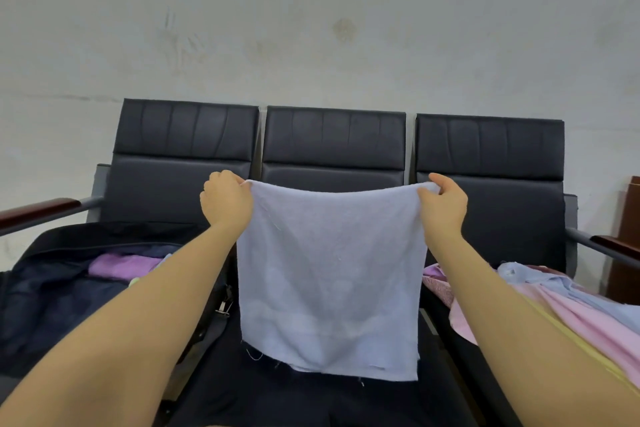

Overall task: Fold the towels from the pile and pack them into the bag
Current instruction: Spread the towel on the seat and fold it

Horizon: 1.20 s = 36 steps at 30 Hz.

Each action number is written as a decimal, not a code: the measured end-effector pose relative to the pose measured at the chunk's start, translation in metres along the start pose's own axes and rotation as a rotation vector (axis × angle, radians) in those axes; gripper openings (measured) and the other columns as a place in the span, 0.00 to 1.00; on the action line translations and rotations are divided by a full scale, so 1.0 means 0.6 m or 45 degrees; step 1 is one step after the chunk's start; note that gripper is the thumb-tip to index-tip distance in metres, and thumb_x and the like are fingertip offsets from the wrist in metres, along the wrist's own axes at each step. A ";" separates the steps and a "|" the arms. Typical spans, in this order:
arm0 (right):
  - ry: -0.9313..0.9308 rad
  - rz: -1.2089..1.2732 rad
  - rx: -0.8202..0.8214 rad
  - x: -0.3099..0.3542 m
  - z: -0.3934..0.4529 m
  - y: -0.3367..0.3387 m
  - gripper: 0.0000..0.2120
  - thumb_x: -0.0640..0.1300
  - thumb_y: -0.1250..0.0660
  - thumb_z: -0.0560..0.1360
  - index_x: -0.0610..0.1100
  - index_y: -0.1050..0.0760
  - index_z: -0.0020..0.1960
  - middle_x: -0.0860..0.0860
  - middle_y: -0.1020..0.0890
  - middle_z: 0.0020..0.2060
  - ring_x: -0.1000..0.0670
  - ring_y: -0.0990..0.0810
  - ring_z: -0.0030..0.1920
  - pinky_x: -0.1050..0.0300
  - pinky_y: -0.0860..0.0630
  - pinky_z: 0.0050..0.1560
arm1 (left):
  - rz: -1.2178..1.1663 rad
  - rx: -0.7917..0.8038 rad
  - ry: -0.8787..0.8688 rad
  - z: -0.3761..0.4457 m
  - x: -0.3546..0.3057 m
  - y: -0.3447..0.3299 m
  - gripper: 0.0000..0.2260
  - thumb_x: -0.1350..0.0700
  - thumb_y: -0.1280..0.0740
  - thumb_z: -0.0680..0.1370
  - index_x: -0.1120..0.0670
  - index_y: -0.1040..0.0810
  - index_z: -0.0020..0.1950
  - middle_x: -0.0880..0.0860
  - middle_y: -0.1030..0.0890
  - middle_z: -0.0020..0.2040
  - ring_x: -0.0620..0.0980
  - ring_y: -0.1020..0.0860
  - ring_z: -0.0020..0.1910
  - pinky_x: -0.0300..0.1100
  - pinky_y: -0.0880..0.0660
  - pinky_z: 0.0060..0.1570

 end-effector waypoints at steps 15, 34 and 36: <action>0.074 -0.526 -0.033 0.006 -0.028 0.021 0.08 0.40 0.41 0.80 0.42 0.22 0.52 0.46 0.23 0.43 0.44 0.23 0.42 0.53 0.27 0.42 | -0.096 0.096 -0.074 0.008 -0.001 0.020 0.09 0.65 0.39 0.77 0.57 0.24 0.54 0.57 0.20 0.50 0.58 0.25 0.50 0.48 0.28 0.48; 0.164 0.033 -0.210 0.086 -0.017 0.033 0.06 0.40 0.41 0.81 0.42 0.25 0.53 0.49 0.23 0.46 0.50 0.24 0.47 0.58 0.28 0.46 | -0.191 -0.050 -0.050 0.015 -0.058 0.068 0.08 0.66 0.41 0.78 0.57 0.25 0.43 0.53 0.25 0.40 0.53 0.27 0.37 0.45 0.29 0.35; 0.164 0.030 -0.208 0.091 -0.015 0.033 0.06 0.40 0.42 0.81 0.42 0.26 0.54 0.49 0.24 0.47 0.50 0.25 0.47 0.57 0.29 0.46 | -0.181 0.015 -0.088 0.024 -0.071 0.064 0.10 0.68 0.42 0.77 0.59 0.27 0.38 0.56 0.26 0.38 0.54 0.28 0.34 0.44 0.30 0.34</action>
Point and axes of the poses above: each hand's wrist, its own z-axis towards the middle knuckle, its own y-axis out of the back of the hand, x = y × z, the point moved 8 cm from there along z, towards the middle knuckle
